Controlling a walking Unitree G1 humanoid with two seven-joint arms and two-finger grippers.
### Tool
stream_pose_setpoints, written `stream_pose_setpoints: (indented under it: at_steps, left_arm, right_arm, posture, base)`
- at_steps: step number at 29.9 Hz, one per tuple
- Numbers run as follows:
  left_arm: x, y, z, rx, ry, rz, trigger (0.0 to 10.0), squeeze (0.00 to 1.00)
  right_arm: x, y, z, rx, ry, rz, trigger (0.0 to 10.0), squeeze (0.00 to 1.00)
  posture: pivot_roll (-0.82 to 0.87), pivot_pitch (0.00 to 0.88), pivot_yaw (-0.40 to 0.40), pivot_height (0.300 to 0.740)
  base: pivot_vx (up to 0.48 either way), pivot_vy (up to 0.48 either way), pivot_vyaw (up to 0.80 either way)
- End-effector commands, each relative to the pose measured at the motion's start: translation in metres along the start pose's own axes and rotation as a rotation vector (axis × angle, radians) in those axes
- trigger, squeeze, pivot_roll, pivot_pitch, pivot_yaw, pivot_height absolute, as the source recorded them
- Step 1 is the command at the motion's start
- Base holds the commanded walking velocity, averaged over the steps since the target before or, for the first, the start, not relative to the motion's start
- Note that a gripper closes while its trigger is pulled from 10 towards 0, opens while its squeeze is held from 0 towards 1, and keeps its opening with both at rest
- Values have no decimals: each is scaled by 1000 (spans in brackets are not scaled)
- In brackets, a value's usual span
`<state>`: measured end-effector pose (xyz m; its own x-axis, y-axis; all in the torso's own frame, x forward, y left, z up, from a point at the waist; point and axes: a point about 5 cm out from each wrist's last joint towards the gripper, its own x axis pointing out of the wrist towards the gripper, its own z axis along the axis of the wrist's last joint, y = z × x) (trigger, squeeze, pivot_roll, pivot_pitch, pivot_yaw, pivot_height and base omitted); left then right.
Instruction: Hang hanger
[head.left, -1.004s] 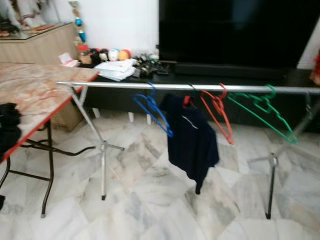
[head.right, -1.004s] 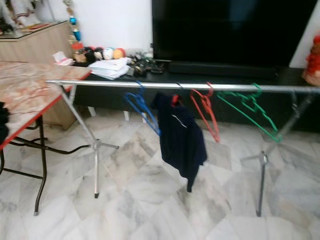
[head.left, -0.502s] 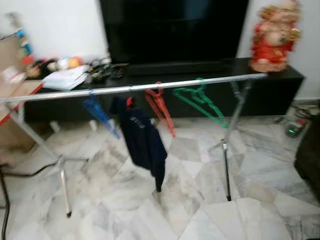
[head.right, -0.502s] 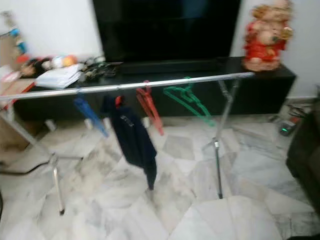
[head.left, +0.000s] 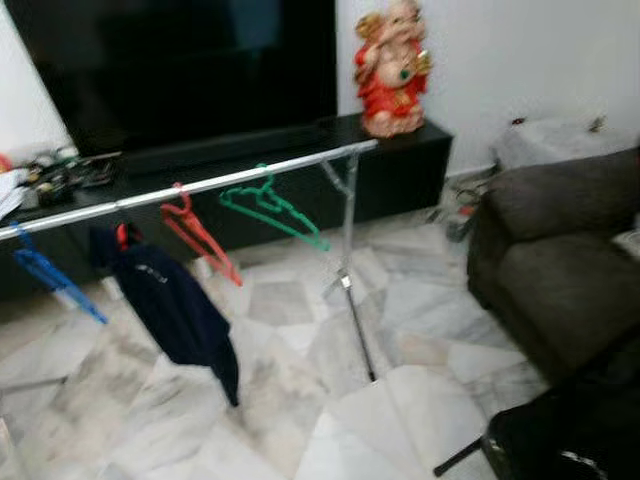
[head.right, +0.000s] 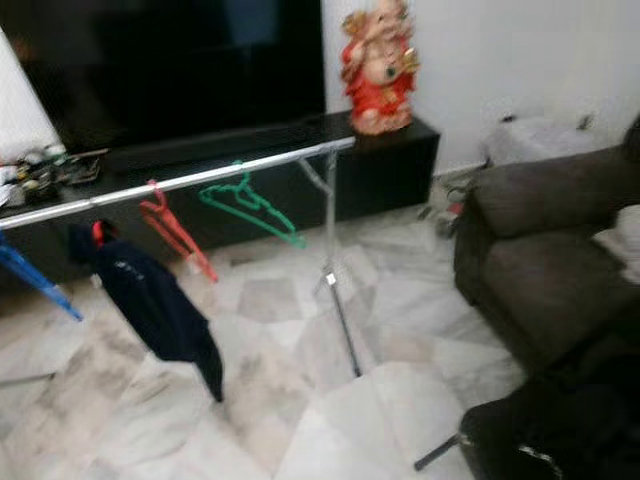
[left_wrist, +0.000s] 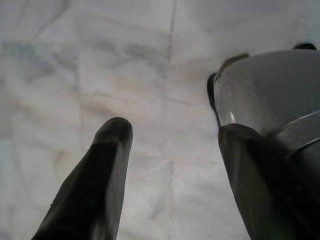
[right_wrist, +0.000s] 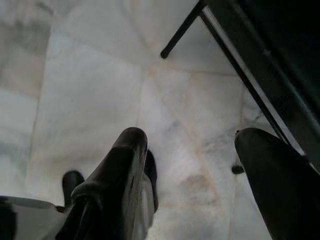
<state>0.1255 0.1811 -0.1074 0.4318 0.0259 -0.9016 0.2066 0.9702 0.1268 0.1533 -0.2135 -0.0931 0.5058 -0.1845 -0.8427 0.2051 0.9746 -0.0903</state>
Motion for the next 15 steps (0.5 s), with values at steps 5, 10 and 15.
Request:
stream_pose_setpoints:
  at_steps: [5,10,15]
  left_arm:
    - [-1,0,-7,-20,23,25,10000,0]
    - [-1,-1,-7,-39,12,33,10000,0]
    - [-1,-1,-7,-51,12,41,10000,0]
  right_arm:
    - [-1,1,-8,-1,29,3,10000,0]
    - [-1,0,-8,-5,28,3,10000,0]
    - [-1,0,-8,-6,29,4,10000,0]
  posture:
    - [16,0,76,740]
    - [14,0,72,740]
    - [14,0,72,740]
  base:
    - [0,-199,-788]
    - [0,0,-788]
    - [0,0,-788]
